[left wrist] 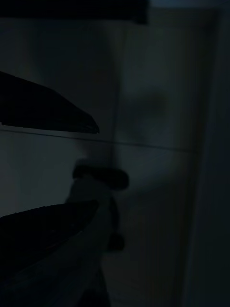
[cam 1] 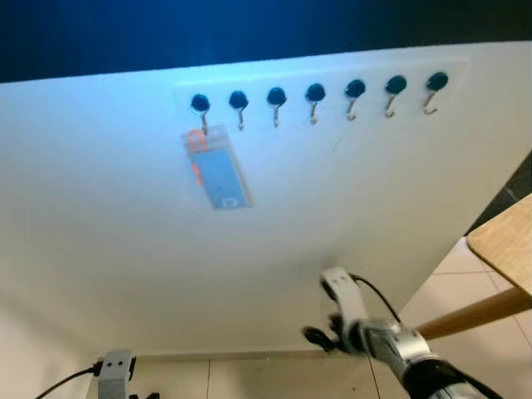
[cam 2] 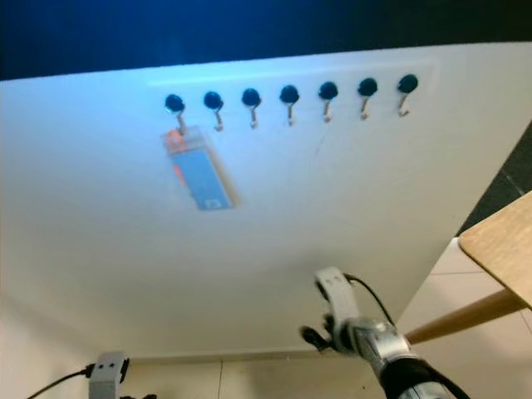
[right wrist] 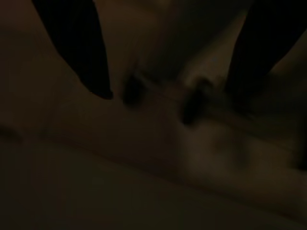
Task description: Hang keys on a hook
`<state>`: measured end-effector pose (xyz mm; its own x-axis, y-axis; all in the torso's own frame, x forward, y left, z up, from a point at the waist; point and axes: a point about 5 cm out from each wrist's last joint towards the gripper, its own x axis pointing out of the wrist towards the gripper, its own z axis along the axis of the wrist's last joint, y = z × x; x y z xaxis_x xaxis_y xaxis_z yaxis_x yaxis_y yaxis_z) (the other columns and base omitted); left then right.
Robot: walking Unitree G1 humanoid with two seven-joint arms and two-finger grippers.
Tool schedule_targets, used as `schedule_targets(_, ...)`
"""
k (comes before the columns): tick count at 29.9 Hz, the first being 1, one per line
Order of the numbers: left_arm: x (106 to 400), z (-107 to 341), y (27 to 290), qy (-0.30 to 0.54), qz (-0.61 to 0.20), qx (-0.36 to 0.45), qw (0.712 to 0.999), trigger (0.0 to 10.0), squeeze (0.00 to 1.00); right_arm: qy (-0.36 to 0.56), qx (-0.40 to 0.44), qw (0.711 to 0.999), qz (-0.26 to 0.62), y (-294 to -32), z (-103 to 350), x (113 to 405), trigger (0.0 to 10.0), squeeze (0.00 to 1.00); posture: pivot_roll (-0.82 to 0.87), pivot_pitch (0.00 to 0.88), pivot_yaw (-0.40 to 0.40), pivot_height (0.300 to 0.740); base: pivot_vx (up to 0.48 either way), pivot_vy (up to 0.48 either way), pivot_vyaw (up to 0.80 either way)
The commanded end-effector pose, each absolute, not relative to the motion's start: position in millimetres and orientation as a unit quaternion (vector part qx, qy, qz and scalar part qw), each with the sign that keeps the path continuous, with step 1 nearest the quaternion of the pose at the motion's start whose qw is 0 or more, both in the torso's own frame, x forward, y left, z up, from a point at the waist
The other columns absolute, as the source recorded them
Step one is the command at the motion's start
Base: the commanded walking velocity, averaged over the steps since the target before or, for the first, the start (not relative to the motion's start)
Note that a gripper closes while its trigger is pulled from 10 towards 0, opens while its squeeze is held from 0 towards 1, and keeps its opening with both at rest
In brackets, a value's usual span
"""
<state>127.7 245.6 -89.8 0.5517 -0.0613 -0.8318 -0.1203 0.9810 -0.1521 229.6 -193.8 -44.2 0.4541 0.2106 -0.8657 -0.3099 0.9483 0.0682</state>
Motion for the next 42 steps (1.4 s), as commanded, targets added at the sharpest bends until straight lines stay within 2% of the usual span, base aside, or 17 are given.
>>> schedule_targets(1,120,-94,243,0.485,0.056,-0.113,0.865,10.0,0.00,0.518,-0.060,0.847,0.098,-204,-62,209,10.0,0.00,-0.10,0.060,0.059,0.740,0.000,0.000,0.00)
schedule_targets(3,119,-96,241,0.490,0.069,-0.120,0.861,10.0,0.00,0.529,-0.060,0.844,0.068,-211,-69,199,10.0,0.00,-0.10,0.059,0.063,0.740,0.000,0.000,0.00)
schedule_targets(5,116,-100,234,0.504,0.081,-0.120,0.851,10.0,0.00,0.549,-0.039,0.835,0.011,-220,-82,173,10.0,0.00,-0.12,0.058,0.080,0.740,0.000,0.000,0.00)
schedule_targets(9,116,-101,231,0.509,0.082,-0.118,0.849,10.0,0.00,0.556,-0.027,0.831,-0.009,-223,-86,163,10.0,0.00,-0.12,0.056,0.081,0.740,0.000,0.000,0.00)
schedule_targets(10,123,-101,223,0.509,0.078,-0.111,0.850,10.0,0.00,0.581,-0.035,0.812,-0.042,-231,-95,140,10.0,0.00,-0.12,0.051,0.071,0.740,0.000,0.000,0.00)
schedule_targets(13,128,-100,219,0.505,0.078,-0.110,0.852,10.0,0.00,0.589,-0.048,0.806,-0.048,-233,-97,133,10.0,0.00,-0.12,0.051,0.071,0.740,0.000,0.000,0.00)
schedule_targets(21,130,-100,220,0.515,0.071,-0.085,0.850,10.0,0.00,0.595,-0.103,0.797,-0.017,-241,-99,122,10.0,0.00,-0.11,0.072,0.048,0.740,0.000,0.000,0.00)
schedule_targets(26,120,-102,226,0.532,0.073,-0.073,0.840,10.0,0.00,0.591,-0.148,0.793,0.016,-244,-97,125,10.0,0.00,-0.10,0.069,0.051,0.740,0.000,0.000,0.00)
schedule_targets(30,116,-102,228,0.537,0.075,-0.073,0.837,10.0,0.00,0.587,-0.149,0.795,0.019,-242,-96,129,10.0,0.00,-0.10,0.067,0.055,0.740,0.000,0.000,0.00)
schedule_targets(39,110,-101,242,0.544,0.087,-0.060,0.832,10.0,0.00,0.574,-0.176,0.798,0.054,-225,-95,145,10.0,0.00,-0.08,0.071,0.066,0.740,0.000,0.000,0.00)
schedule_targets(42,113,-101,238,0.545,0.083,-0.059,0.832,10.0,0.00,0.576,-0.185,0.793,0.064,-218,-97,143,10.0,0.00,-0.08,0.071,0.067,0.740,0.000,0.000,0.00)
